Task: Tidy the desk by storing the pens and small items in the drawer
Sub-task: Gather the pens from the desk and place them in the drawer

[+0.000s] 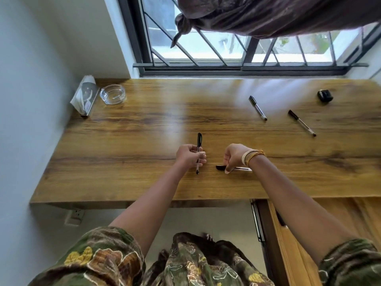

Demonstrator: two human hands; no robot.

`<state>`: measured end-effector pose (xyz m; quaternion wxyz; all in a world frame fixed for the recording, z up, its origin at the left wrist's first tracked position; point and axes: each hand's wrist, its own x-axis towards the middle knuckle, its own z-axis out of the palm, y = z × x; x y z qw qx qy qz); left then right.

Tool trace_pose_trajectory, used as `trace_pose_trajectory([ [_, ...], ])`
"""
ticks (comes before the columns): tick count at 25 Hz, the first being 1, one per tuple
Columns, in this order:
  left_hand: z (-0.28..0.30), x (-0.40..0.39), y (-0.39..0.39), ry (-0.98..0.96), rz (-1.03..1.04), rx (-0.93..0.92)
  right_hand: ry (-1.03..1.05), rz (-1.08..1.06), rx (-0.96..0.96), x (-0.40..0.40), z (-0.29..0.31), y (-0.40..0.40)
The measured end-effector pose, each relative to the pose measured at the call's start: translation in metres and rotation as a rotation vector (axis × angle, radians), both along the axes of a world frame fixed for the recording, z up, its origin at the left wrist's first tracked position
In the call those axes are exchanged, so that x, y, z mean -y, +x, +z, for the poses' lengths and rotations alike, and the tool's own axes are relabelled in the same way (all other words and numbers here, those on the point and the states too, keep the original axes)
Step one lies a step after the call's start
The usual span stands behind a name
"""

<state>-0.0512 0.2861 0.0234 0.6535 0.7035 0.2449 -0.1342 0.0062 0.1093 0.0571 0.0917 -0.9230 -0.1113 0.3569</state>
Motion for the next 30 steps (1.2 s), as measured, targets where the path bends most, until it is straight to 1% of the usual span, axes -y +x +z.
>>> trace_pose_trajectory([
  [2,0.000,0.003,0.000,-0.003,0.005,0.006,0.055,-0.031,0.025,0.003,-0.004,-0.001],
  [4,0.000,0.005,0.000,-0.014,0.016,0.022,0.223,-0.147,0.003,0.003,-0.003,0.001],
  [7,0.000,0.007,0.002,-0.036,0.032,0.038,0.622,-0.465,-0.034,-0.005,0.005,0.004],
  [9,0.001,0.009,0.005,-0.072,0.059,0.044,0.841,-0.702,-0.101,-0.016,0.007,0.006],
  [11,0.003,0.010,0.010,-0.088,0.068,0.060,0.964,-0.865,-0.162,-0.025,0.007,0.010],
  [15,0.011,0.013,0.021,-0.123,0.071,0.068,1.105,-1.002,-0.261,-0.027,0.007,0.024],
  [19,0.012,0.022,0.035,-0.120,0.064,0.070,1.050,-1.000,-0.238,-0.018,0.005,0.039],
  [22,0.010,0.032,0.045,-0.129,0.081,0.084,1.051,-0.998,-0.248,-0.011,0.004,0.051],
  [24,0.009,0.040,0.051,-0.130,0.109,0.099,1.029,-0.964,-0.241,-0.004,0.003,0.060],
  [25,0.009,0.043,0.054,-0.133,0.127,0.107,0.993,-0.930,-0.199,-0.001,0.003,0.065],
  [26,0.009,0.046,0.057,-0.136,0.144,0.109,0.934,-0.881,-0.113,0.004,0.000,0.073],
  [27,0.008,0.048,0.060,-0.138,0.157,0.106,0.849,-0.814,0.013,0.009,-0.003,0.083],
  [30,0.006,0.053,0.075,-0.175,0.179,0.085,0.492,-0.624,0.444,0.031,-0.014,0.121],
])
